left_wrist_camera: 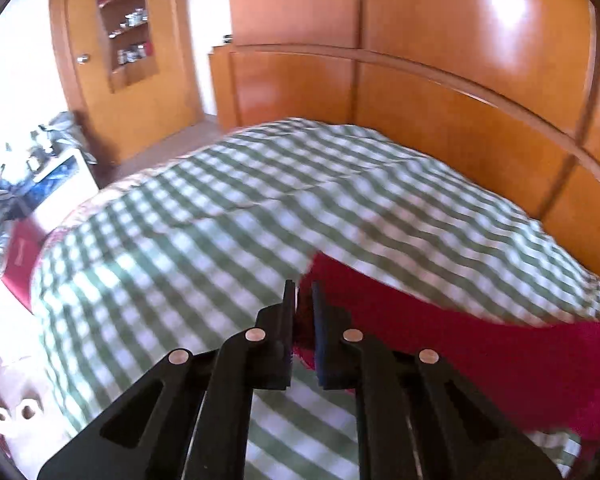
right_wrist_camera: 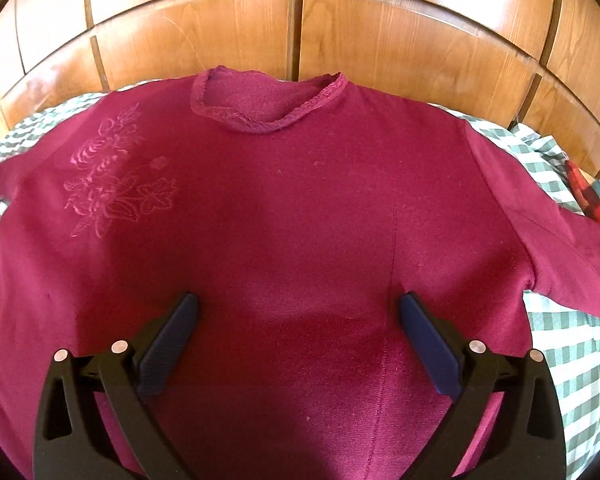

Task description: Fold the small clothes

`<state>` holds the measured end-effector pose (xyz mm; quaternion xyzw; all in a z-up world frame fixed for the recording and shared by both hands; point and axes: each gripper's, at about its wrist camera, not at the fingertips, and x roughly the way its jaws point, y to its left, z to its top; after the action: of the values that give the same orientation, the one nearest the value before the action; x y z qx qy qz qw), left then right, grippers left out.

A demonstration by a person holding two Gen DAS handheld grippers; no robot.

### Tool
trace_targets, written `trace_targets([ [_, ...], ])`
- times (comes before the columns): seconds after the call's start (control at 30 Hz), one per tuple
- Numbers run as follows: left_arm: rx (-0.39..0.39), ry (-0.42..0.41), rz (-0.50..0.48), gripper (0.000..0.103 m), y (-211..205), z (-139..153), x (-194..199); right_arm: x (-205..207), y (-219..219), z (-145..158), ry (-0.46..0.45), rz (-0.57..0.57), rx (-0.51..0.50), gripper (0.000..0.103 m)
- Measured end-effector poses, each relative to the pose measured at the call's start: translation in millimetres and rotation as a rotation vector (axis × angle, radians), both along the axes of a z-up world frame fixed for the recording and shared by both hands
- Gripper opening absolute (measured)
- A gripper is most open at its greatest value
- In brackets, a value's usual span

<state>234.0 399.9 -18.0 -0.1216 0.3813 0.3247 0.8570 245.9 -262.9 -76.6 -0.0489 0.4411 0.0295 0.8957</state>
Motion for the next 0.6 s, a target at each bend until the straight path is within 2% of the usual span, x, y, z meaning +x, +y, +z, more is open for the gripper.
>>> trace_targets([
  [0.03, 0.014, 0.021, 0.009, 0.007, 3, -5, 3, 1, 0, 0, -0.001, 0.0, -0.003, 0.099],
  [0.17, 0.093, 0.188, 0.004, 0.008, -2, -43, 25, 0, 1, -1, -0.004, -0.001, -0.01, 0.099],
  [0.23, 0.025, 0.205, 0.036, 0.017, 5, -52, 24, 0, 0, -1, -0.004, -0.002, -0.009, 0.099],
  [0.27, -0.03, 0.162, 0.067, 0.024, 11, -51, 18, 0, 0, -1, -0.005, -0.002, -0.009, 0.099],
  [0.3, -0.086, 0.108, 0.093, 0.042, 15, -45, 8, 0, 0, -1, -0.007, -0.001, -0.009, 0.099],
  [0.33, -0.116, 0.069, 0.104, 0.047, 17, -41, -1, 0, 0, -1, -0.007, -0.001, -0.008, 0.1],
  [0.43, -0.156, 0.0, 0.086, 0.044, 11, -28, -31, -1, -1, -1, -0.008, 0.0, -0.004, 0.1],
  [0.5, -0.174, -0.053, 0.028, 0.044, -6, -18, -53, -1, -1, -1, -0.009, 0.0, -0.005, 0.1],
  [0.6, -0.177, -0.077, -0.079, 0.044, -41, -10, -70, 0, -1, -1, -0.009, 0.0, -0.005, 0.1],
])
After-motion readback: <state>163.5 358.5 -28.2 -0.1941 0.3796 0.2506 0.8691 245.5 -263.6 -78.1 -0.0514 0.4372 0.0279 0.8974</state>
